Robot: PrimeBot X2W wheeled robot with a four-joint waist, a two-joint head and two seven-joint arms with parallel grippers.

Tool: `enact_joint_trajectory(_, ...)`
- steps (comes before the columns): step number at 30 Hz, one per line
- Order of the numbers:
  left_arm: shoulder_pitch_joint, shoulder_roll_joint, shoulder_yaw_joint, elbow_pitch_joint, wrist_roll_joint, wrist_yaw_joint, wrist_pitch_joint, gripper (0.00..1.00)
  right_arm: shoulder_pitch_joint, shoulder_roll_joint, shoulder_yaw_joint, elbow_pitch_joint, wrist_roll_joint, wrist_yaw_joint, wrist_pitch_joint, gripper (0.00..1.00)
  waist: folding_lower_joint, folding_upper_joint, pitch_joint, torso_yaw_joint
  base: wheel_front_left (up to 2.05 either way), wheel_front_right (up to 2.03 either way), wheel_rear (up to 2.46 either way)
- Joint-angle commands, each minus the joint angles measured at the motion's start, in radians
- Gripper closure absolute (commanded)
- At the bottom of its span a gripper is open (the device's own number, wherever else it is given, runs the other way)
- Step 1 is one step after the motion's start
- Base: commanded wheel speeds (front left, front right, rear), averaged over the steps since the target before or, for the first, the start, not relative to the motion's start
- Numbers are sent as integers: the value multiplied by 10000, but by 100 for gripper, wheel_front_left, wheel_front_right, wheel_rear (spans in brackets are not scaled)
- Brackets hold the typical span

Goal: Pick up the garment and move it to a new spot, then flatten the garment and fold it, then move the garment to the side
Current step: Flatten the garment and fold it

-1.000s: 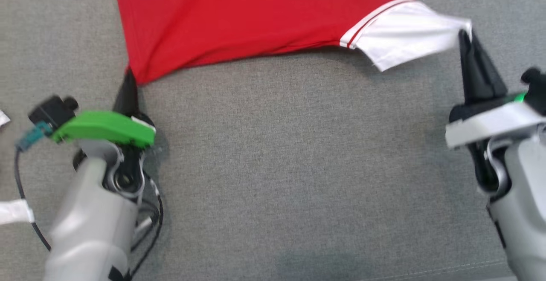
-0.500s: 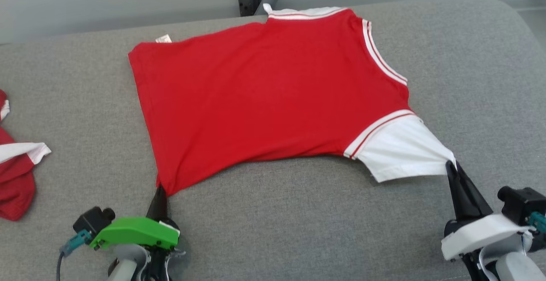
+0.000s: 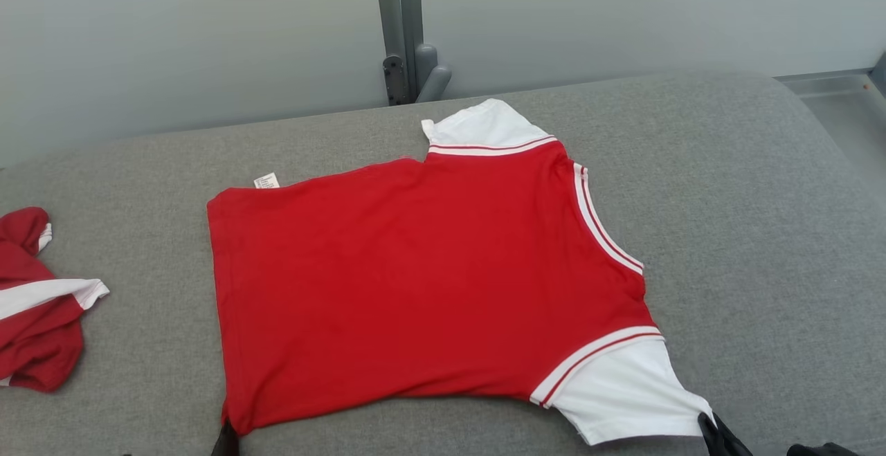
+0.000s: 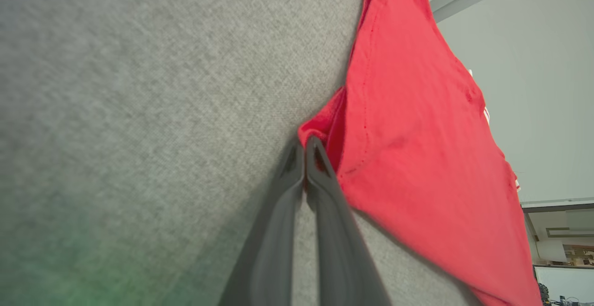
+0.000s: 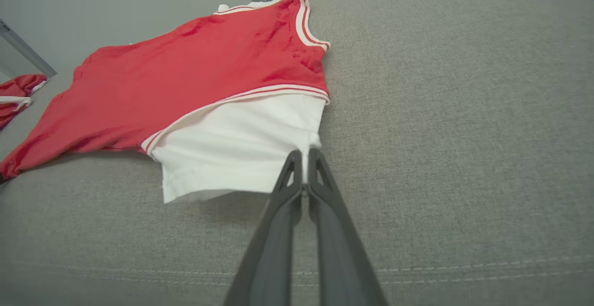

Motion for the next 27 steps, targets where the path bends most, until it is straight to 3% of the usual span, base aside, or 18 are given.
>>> enact_joint_trajectory(1, 452, 196, 117, 178, 87, 171, 28, 100, 143, -47, -32, -70, 44, -18, -28, 100, 1, 68, -15, 2, 0, 0, 0)
enact_joint_trajectory(6, 464, -41, 165, -387, 276, 142, 24, 100, -75, 70, -206, -390, 78, -19, -28, 100, 1, 68, 120, 100, 0, 0, 0)
enact_joint_trajectory(14, -510, -234, 400, -1573, 718, 106, 17, 100, -1881, 147, -397, -806, -198, -19, -28, 100, 1, 68, 1057, 468, 0, 0, 0)
enact_joint_trajectory(27, -2325, -820, 726, -2136, 537, 96, 16, 100, -5450, 111, -477, 680, -852, -17, -28, 100, 1, 68, 2680, 1101, 0, 0, 0)
